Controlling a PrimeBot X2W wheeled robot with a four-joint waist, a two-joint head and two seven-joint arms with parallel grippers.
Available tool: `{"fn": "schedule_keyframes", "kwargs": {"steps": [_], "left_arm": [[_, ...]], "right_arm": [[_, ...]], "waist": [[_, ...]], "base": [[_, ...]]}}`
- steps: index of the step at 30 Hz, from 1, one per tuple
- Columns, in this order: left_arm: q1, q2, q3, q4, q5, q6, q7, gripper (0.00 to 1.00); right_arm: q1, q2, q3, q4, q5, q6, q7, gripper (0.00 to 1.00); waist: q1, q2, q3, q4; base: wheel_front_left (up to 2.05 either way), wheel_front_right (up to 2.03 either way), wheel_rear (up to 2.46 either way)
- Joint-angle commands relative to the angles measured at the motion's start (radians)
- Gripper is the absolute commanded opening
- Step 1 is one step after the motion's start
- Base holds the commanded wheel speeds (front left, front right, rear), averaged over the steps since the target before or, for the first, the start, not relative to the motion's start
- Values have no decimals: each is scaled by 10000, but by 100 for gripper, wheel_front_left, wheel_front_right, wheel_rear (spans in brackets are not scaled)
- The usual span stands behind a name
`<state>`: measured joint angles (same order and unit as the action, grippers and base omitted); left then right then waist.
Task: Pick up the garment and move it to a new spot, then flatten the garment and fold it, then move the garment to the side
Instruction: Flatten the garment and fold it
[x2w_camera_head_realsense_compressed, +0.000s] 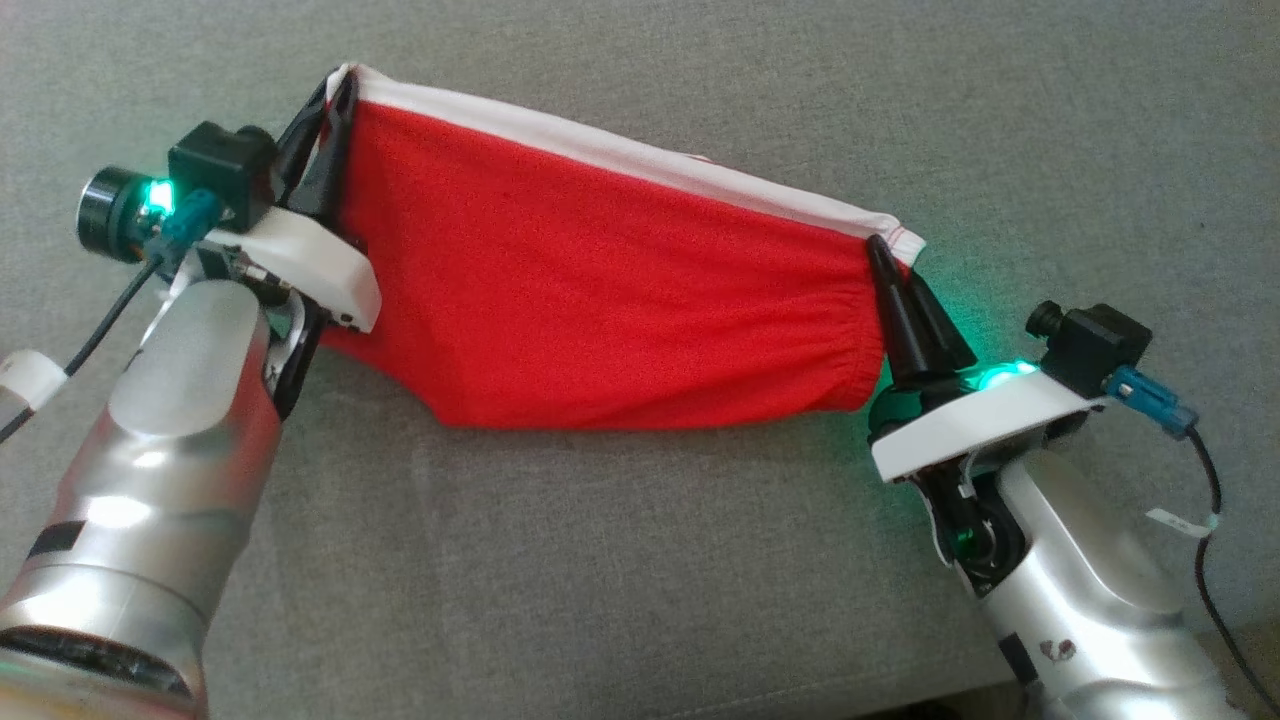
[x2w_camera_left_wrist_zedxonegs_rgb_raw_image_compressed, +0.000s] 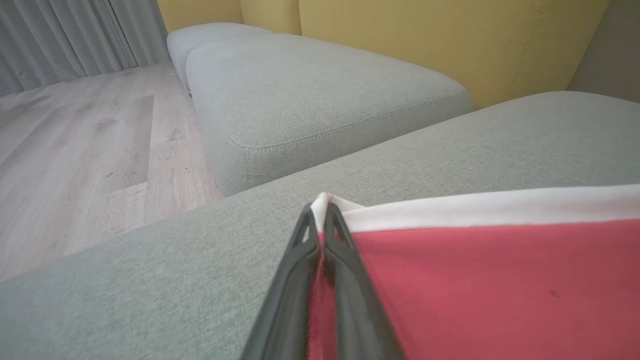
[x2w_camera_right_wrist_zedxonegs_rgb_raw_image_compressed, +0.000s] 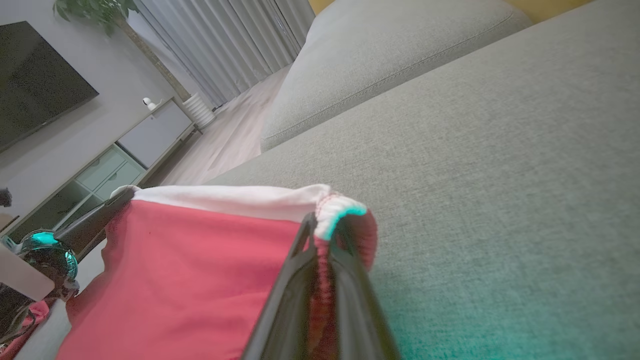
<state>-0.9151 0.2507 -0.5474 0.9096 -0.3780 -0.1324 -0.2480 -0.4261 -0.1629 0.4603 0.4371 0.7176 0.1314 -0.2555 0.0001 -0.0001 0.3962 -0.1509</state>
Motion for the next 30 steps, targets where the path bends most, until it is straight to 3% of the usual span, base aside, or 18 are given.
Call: {"fn": "schedule_keyframes", "kwargs": {"steps": [1,2,14,17,23,26,30], "left_arm": [[-297,322,313,-143,-52,21,-99,100],[-256,281,331,-58,-67,23,-110,100],[1727,101,1559,-1289,-80,587,-135,100],[2345,-29,1898,-1726,6,676,-136,100],[3173,-385,2439,-2236,260,702,-136,100],[3326,-548,2617,-2260,376,634,-136,100],[3238,-702,2733,-1948,482,486,-137,100]], "right_arm": [[-57,139,37,-188,-61,-7,-63,93],[-24,172,-16,-133,-67,-7,-63,100],[1305,-320,-1139,-82,-311,-7,-63,100],[1631,-246,-2265,-368,-1316,-7,-63,100],[2201,617,-4325,-1233,-4097,-7,-63,100],[2377,911,-4822,-1549,-4985,-7,-63,100],[2459,1072,-4937,-1673,-5349,-7,-63,100]], "waist": [[-1,1,-54,33],[-1,1,-101,58],[-1,1,-1079,406],[-1,1,-1281,453],[-1,1,-1428,494],[-1,1,-1361,486],[-1,1,-1176,418]], "base": [[0,0,0],[0,0,0],[0,0,0],[0,0,0],[0,0,0],[0,0,0],[0,0,0]]}}
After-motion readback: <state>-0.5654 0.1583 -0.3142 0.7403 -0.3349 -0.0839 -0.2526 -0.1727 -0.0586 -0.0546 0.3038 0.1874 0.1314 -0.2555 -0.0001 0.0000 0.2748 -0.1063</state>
